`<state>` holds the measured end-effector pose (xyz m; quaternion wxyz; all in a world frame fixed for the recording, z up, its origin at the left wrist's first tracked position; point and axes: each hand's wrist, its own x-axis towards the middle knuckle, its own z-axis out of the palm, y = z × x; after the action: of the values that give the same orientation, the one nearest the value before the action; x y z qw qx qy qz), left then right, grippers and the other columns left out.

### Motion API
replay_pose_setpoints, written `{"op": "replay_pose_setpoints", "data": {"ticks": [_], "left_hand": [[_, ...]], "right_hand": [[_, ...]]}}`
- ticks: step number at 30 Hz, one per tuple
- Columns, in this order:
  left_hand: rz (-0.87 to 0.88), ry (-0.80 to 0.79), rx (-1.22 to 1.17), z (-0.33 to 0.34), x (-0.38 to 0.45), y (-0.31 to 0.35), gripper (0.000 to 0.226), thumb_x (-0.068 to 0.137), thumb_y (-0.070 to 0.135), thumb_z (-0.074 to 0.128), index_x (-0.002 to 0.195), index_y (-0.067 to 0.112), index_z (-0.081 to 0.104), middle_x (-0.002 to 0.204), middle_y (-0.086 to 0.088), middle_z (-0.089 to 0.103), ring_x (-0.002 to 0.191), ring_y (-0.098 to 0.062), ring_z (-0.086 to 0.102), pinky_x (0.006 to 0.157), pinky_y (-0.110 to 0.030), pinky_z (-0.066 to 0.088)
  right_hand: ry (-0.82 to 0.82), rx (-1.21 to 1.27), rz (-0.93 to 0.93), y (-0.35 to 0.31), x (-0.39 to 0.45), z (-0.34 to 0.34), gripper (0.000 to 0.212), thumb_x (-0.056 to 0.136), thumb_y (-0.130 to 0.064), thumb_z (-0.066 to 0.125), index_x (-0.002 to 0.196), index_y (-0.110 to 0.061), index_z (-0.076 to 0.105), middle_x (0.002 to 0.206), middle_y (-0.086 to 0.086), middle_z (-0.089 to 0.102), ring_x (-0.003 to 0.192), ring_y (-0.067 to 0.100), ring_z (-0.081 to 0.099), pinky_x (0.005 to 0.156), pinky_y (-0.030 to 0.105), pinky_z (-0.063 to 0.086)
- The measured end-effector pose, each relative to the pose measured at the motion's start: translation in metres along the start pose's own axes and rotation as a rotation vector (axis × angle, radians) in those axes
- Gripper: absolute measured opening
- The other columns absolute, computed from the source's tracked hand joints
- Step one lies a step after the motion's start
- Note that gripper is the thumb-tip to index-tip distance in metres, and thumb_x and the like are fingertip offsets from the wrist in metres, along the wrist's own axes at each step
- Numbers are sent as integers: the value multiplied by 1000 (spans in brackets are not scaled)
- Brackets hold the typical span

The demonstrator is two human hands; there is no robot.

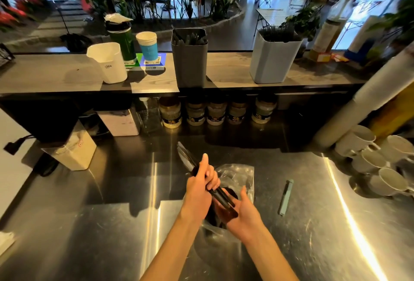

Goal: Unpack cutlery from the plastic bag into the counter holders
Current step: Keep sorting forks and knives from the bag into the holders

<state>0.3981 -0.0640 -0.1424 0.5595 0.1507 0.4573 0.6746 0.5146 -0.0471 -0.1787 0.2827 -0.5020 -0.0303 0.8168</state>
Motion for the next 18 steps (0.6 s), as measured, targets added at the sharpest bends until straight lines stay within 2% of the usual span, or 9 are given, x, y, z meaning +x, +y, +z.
{"op": "replay_pose_setpoints", "data": {"ticks": [2,4,7,10,12,14,18], "left_hand": [[-14,-14,30,5,-6,-3,56,102,41,54,60,14,29,60,-5,18,56,-18,19,62,-30,29],[-11,-45,70,10,-11,-7,56,101,40,55,60,13,29,59,-7,19,57,-20,19,64,-32,30],[-9,-74,125,14,-13,-7,57,101,40,56,58,13,30,58,-8,21,56,-21,20,63,-31,31],[8,-77,134,14,-10,1,52,100,35,59,58,15,33,55,-3,22,52,-19,16,53,-31,21],[14,-63,206,10,-5,7,50,99,36,60,58,18,36,55,-2,22,48,-17,15,49,-32,13],[-2,-65,306,6,-1,13,48,100,33,59,58,20,40,53,-1,24,45,-14,18,45,-28,14],[-51,-74,484,8,6,31,28,101,24,59,74,16,54,50,5,33,40,-7,25,38,-19,19]], "right_hand": [[8,133,65,-2,4,6,75,100,-65,35,136,-3,58,123,25,66,108,36,65,104,42,49],[15,102,51,-5,5,13,80,97,-70,35,132,-2,61,125,26,66,118,39,63,110,47,45],[-28,62,24,-7,2,20,85,96,-73,33,129,-1,63,124,27,67,120,40,63,107,48,46],[-83,-40,-18,-13,-3,17,78,100,-67,31,131,-2,60,126,23,67,119,36,63,100,45,48],[-75,-186,-132,-21,-6,16,63,102,-58,37,129,-6,62,124,16,70,117,29,64,106,43,46],[-73,-352,-312,-34,-10,22,51,102,-51,46,121,-9,68,117,10,74,113,24,67,109,43,46],[-130,-743,-671,-64,-29,51,36,96,-52,56,113,-25,74,108,-4,77,111,16,68,101,39,52]]}}
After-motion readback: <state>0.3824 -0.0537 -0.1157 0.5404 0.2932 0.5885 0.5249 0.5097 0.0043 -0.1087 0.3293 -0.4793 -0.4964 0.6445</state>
